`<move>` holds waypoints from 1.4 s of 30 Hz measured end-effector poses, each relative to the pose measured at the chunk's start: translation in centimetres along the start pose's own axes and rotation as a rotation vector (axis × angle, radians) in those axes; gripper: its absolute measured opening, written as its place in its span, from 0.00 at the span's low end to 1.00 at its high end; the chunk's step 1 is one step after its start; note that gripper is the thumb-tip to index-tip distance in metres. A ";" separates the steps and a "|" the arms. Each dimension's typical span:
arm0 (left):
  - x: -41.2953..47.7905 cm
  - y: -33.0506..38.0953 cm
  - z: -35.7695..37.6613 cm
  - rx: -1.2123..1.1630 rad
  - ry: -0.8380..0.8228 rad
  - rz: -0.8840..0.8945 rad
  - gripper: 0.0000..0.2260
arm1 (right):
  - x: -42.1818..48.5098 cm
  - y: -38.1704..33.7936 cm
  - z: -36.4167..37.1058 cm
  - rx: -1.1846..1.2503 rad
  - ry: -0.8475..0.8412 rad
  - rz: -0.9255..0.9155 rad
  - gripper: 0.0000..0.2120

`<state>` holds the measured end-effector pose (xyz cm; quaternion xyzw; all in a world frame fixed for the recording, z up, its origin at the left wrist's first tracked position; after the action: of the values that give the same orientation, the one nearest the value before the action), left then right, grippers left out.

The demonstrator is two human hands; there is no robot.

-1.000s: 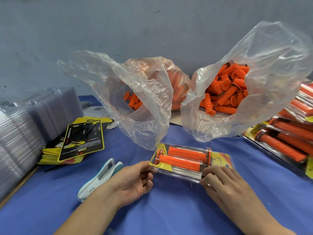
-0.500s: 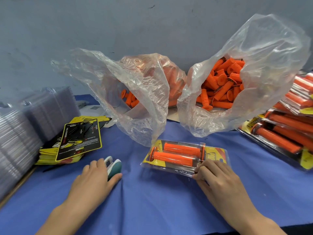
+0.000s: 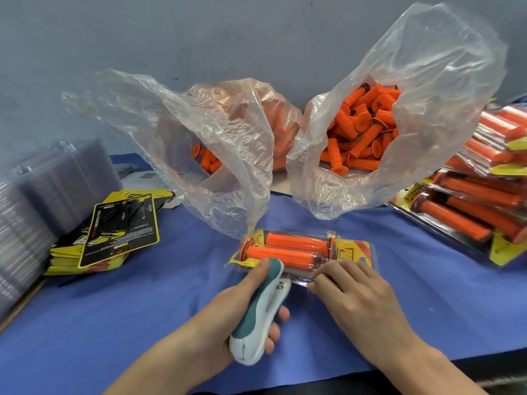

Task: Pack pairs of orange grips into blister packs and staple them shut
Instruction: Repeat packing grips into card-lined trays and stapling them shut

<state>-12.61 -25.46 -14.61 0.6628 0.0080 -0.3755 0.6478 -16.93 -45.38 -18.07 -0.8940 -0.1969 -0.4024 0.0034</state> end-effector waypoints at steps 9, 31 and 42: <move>0.6 0.9 1.0 0.010 -0.007 0.042 0.27 | 0.0 0.0 -0.1 0.003 -0.014 -0.022 0.10; 2.1 0.0 1.0 0.070 0.026 0.006 0.25 | 0.4 -1.7 1.1 -0.053 -0.089 0.077 0.14; 2.4 -0.3 1.1 0.090 0.053 0.018 0.24 | 2.6 -1.8 2.0 0.029 -0.207 0.043 0.08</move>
<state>-11.61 -27.51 -15.95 0.7012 0.0024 -0.3519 0.6201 -14.61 -42.47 -17.81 -0.9347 -0.1826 -0.3050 0.0048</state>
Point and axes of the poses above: each hand's wrist, its own x-axis towards the middle knuckle, its own z-axis out of the palm, y = z × x, the point moved 1 cm from there along x, towards the middle knuckle, and after that the axes turned 4 degrees about x, right-handed, at the moved point
